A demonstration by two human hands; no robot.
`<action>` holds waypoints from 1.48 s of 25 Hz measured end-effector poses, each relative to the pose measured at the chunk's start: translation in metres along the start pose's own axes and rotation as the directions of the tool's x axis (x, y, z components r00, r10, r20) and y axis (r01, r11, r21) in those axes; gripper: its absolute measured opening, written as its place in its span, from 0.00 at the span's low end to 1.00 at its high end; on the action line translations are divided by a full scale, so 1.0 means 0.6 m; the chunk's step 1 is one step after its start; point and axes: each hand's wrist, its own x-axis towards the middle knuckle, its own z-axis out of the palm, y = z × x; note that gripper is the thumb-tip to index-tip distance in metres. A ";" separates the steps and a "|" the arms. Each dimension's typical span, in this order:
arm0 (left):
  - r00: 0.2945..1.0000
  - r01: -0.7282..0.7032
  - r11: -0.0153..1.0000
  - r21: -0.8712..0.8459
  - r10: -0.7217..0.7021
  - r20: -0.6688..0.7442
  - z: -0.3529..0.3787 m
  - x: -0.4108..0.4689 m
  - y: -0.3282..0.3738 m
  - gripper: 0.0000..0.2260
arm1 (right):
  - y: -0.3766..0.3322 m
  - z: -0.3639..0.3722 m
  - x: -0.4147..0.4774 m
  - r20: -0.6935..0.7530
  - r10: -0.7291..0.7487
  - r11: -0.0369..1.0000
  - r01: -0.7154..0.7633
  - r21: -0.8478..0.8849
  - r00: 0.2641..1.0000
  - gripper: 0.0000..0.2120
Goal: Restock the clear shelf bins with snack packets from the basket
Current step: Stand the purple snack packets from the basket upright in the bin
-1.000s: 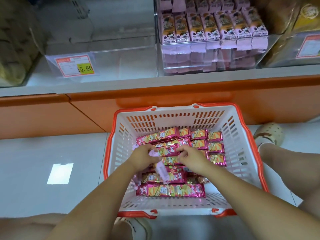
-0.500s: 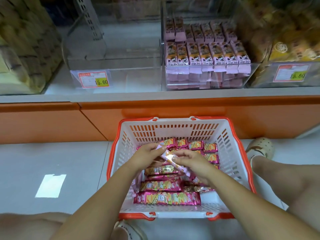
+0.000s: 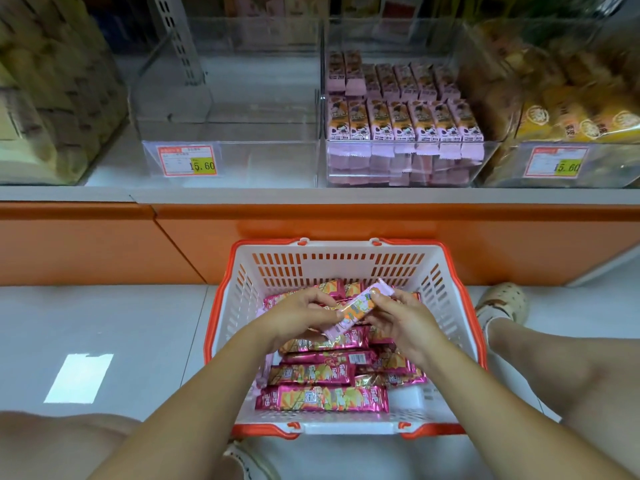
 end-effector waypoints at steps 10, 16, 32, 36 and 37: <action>0.993 -0.052 0.997 0.052 0.047 0.108 0.019 -0.001 -0.006 0.14 | 0.003 0.006 0.003 -0.031 -0.050 0.993 0.046 -0.109 0.998 0.13; 0.979 -0.202 0.971 0.131 0.199 0.035 0.013 -0.014 0.046 0.18 | -0.038 0.039 -0.028 0.053 -0.173 0.956 0.181 -0.229 0.983 0.29; 0.539 -0.289 0.451 0.844 0.806 -0.246 -0.101 0.009 0.355 0.28 | -0.474 0.205 0.030 0.021 -0.655 0.629 0.561 -0.538 0.755 0.10; 0.534 -0.281 0.460 0.842 0.804 -0.261 -0.108 0.016 0.354 0.28 | -0.527 0.194 0.108 -0.110 -0.597 0.621 0.371 -0.691 0.795 0.17; 0.538 -0.284 0.458 0.843 0.804 -0.255 -0.108 0.016 0.354 0.28 | -0.535 0.198 0.128 -0.122 -0.579 0.608 0.327 -0.723 0.806 0.18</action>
